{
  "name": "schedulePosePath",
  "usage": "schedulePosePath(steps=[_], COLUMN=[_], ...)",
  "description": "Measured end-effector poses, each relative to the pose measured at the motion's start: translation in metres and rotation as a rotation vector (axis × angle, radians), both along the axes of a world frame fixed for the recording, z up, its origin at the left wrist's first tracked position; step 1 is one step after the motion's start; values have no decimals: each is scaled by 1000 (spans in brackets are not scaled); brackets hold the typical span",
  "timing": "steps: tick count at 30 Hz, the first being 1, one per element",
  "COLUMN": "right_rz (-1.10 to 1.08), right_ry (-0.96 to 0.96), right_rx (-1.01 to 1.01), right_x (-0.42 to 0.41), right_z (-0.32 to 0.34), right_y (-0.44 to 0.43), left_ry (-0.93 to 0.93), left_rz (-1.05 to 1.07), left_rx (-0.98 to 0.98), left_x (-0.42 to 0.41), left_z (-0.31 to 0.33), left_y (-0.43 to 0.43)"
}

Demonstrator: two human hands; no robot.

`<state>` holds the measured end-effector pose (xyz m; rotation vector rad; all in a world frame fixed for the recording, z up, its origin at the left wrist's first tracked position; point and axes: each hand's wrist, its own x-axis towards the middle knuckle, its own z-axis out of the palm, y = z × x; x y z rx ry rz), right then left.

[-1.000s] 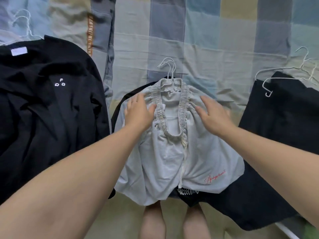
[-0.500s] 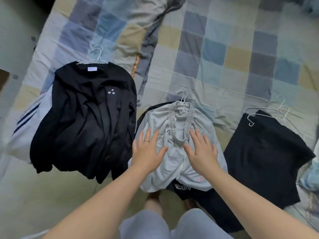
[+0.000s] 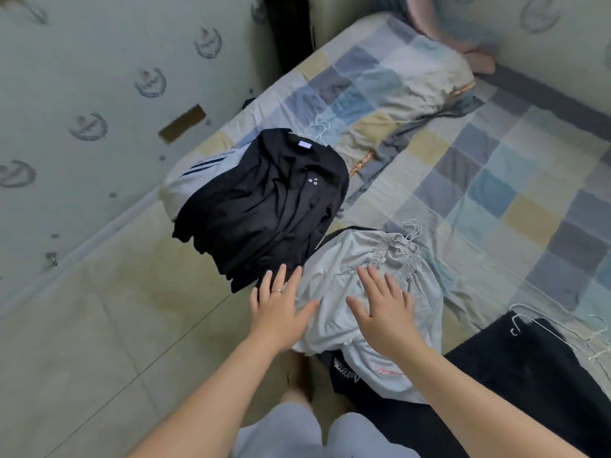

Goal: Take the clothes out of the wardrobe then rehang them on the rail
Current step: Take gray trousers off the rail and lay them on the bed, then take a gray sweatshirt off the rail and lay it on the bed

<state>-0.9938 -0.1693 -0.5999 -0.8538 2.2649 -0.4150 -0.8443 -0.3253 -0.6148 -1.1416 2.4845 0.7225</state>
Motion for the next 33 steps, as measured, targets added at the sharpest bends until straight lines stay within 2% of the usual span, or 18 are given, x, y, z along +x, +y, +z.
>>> schedulePosePath(steps=[11,16,23,33], right_rz=[498,726,1072,1564], right_ry=[148,207,301,245], right_rx=[-106,-221,-367,-658], right_x=[124,214,377,647], right_z=[42,55,72,111], right_y=[-50,-69,-82,-72], left_ry=[48,38,77,39], left_rz=[422,617,885,1304], left_rx=[-145,-181,-287,-539], left_x=[163,266,440,679], left_z=[49,61,84,132], left_y=[21,40,84,188])
